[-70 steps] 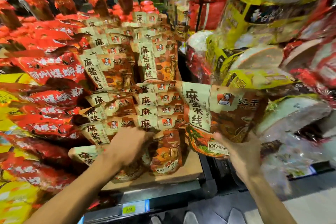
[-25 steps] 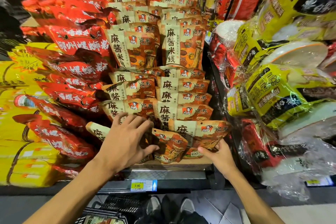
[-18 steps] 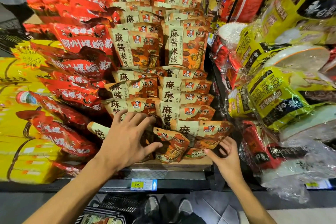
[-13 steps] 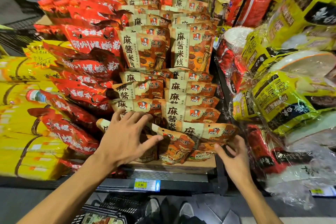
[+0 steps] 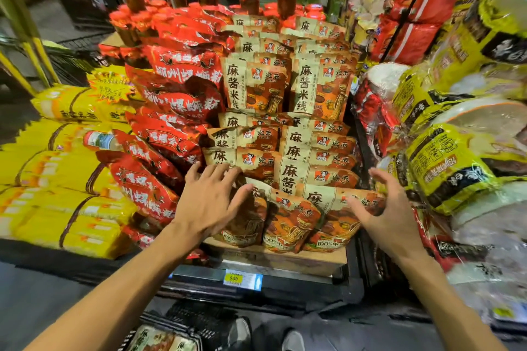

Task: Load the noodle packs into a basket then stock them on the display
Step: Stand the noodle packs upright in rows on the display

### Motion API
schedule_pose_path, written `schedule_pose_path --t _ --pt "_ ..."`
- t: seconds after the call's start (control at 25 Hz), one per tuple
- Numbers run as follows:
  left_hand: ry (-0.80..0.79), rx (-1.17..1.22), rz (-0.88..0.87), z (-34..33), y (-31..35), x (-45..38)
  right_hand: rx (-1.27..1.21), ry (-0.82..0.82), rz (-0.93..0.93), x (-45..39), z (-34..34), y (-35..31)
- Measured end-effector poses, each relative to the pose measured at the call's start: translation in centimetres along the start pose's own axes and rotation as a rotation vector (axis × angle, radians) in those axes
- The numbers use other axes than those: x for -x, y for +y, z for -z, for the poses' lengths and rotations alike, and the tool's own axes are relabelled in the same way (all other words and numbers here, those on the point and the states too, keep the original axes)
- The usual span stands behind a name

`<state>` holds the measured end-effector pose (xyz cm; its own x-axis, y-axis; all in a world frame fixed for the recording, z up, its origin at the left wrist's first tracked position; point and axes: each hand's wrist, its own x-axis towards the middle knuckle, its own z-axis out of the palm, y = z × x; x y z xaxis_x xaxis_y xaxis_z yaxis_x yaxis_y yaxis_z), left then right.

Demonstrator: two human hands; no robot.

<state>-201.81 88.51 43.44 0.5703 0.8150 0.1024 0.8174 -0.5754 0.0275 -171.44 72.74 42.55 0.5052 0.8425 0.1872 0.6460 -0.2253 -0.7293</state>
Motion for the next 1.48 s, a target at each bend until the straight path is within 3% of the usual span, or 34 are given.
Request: schedule_pose_path --t 0.12,0.32,0.64,0.88,1.16,1.48 --pt "0.002 -0.019 0.033 0.7 -0.6 0.1 0.231 0.018 0.219 -0.7 0.0 -1.3" --pt "-0.033 -0.019 0.088 3.7 -1.2 -1.2 0.58 -0.133 0.136 -3.9 0.6 -4.3" --pt "0.073 -0.12 0.335 7.8 0.9 2.4 0.593 -0.204 0.379 -5.5 1.1 -8.3" --pt "0.136 -0.169 0.639 9.2 2.2 13.8 0.514 -0.269 0.652 -1.9 -0.7 -13.0" --pt "0.095 -0.206 0.853 9.4 -0.8 29.0 0.439 -0.348 0.91 7.7 -5.8 -19.4" --pt "-0.062 -0.153 1.049 7.6 -5.9 48.2 0.42 -0.472 1.001 23.0 -15.4 -24.3"
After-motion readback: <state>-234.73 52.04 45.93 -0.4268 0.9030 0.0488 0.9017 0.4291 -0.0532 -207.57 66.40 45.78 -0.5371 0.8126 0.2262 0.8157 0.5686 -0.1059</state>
